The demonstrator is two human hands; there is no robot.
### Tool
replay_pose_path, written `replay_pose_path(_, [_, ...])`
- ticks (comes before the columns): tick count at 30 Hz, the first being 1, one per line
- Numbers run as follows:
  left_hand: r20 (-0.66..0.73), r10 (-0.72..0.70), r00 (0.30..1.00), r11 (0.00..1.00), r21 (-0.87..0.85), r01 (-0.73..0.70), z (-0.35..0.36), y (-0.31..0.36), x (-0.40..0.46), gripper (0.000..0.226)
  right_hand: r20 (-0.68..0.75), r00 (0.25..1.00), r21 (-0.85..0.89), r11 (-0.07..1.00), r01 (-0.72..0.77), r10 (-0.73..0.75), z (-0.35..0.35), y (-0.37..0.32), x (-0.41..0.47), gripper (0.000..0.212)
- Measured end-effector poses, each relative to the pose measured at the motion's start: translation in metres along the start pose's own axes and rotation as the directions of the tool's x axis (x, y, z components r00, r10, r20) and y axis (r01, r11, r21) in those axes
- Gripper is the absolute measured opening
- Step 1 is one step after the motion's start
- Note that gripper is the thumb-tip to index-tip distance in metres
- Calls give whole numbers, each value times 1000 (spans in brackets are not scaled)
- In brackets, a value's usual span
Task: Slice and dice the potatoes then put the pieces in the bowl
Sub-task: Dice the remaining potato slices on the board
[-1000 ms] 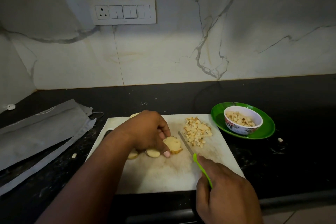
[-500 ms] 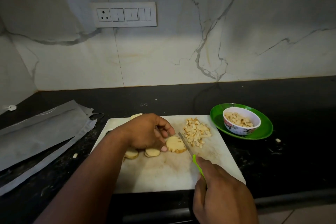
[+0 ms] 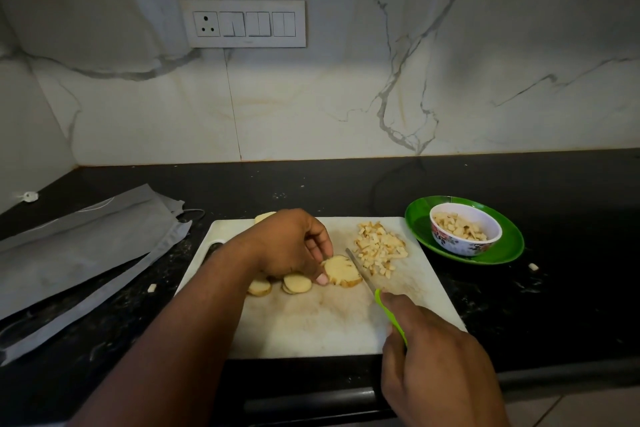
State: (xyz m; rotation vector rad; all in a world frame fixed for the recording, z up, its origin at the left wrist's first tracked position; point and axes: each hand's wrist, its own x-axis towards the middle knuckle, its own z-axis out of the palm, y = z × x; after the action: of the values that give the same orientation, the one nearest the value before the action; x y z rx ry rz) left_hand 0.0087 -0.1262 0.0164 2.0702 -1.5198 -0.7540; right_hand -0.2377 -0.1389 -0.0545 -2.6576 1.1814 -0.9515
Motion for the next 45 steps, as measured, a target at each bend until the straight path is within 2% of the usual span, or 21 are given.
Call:
replay_pose_path(7, [0, 19, 1000, 999, -29, -19, 2, 2, -1, 35, -15, 1000, 3, 1000, -1, 1, 1, 0, -2, 48])
replay_pose_path(10, [-18, 28, 999, 999, 17, -28, -2, 0, -3, 37, -3, 1000, 4, 1000, -8, 8, -1, -1, -2, 49])
replay_pose_path(15, [1, 35, 999, 999, 32, -35, -4, 1, -4, 24, 1, 1000, -9, 1000, -10, 10, -1, 0, -1, 50])
replay_pose_path(20, [-54, 42, 998, 993, 116, -36, 4, 6, 2, 26, -26, 1000, 14, 1000, -13, 14, 1, -1, -3, 49])
replay_pose_path(30, [-74, 61, 995, 992, 116, -52, -2, 5, -3, 27, -40, 999, 8, 1000, -20, 20, 1, -1, -3, 49])
replay_pose_path(31, [-81, 58, 995, 992, 114, -48, -2, 6, -5, 31, -40, 999, 6, 1000, -23, 23, 1, -2, -3, 49])
replay_pose_path(33, [-56, 53, 997, 985, 168, -43, 2, 9, -5, 53, -39, 999, 4, 1000, -25, 25, 0, -2, -2, 50])
replay_pose_path(35, [-30, 45, 999, 978, 206, -38, 6, 12, -4, 58, -41, 999, 6, 1000, -28, 28, 0, -2, -2, 50])
replay_pose_path(45, [25, 45, 999, 998, 48, -46, 11, 10, 0, 47, -5, 998, 31, 998, -59, 60, -2, -5, -2, 49])
